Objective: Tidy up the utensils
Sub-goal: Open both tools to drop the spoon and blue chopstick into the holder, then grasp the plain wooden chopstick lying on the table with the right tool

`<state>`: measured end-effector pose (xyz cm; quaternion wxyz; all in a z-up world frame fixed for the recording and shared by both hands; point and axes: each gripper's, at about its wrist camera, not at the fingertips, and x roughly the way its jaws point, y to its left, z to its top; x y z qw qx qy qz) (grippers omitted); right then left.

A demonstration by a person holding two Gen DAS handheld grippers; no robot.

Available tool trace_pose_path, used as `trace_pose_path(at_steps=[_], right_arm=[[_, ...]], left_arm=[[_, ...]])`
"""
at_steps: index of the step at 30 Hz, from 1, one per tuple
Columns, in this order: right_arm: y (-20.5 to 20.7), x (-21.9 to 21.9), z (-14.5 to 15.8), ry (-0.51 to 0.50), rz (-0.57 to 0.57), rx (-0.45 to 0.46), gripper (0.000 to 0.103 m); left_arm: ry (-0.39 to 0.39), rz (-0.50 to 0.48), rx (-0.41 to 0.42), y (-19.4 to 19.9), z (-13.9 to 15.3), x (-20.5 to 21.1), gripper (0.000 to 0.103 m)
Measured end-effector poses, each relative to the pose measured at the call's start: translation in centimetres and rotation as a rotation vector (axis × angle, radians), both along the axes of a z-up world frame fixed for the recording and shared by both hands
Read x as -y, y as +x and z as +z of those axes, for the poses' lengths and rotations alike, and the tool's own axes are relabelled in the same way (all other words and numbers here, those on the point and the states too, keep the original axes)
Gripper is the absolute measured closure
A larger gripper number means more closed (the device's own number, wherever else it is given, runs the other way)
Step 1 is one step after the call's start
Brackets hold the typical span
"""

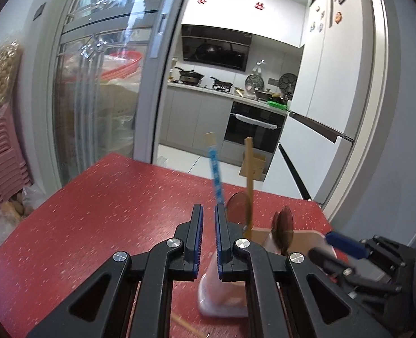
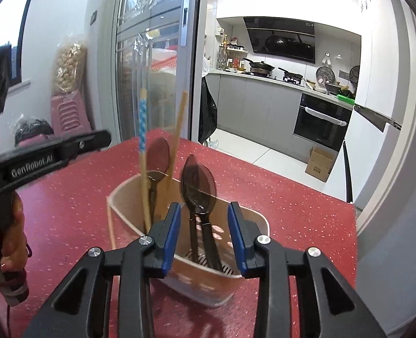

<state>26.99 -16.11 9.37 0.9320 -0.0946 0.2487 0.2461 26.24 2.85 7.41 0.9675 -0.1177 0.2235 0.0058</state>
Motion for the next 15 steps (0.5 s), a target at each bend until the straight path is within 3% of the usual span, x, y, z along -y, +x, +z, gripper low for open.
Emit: trace_pose_path(at_steps=[8,11,13,15], right_arm=[[-5.0,-1.5,0.6,0.05,0.124,-0.073,0.065],[-5.4,-3.1,-1.1,0.061,0.175,-0.198,0.065],[-4.8,-4.6,-3.4,0.021,0.194,-0.306,0.065],[-4.3,-5.6,-5.5,-0.028,0.178,-0.357,0.065]], left_arm=[[-0.035,0.08,-0.166,-4.4,-2.9,-4.0,0.067],[-0.042,0.109,-0.217,-5.9,-4.6,-5.0,0.067],[-0.05,0.124,-0.255,-6.7,-5.8,-5.6,0.067],[-0.074,0.132,-0.297,-7.5,-7.2,-6.1,0.067]])
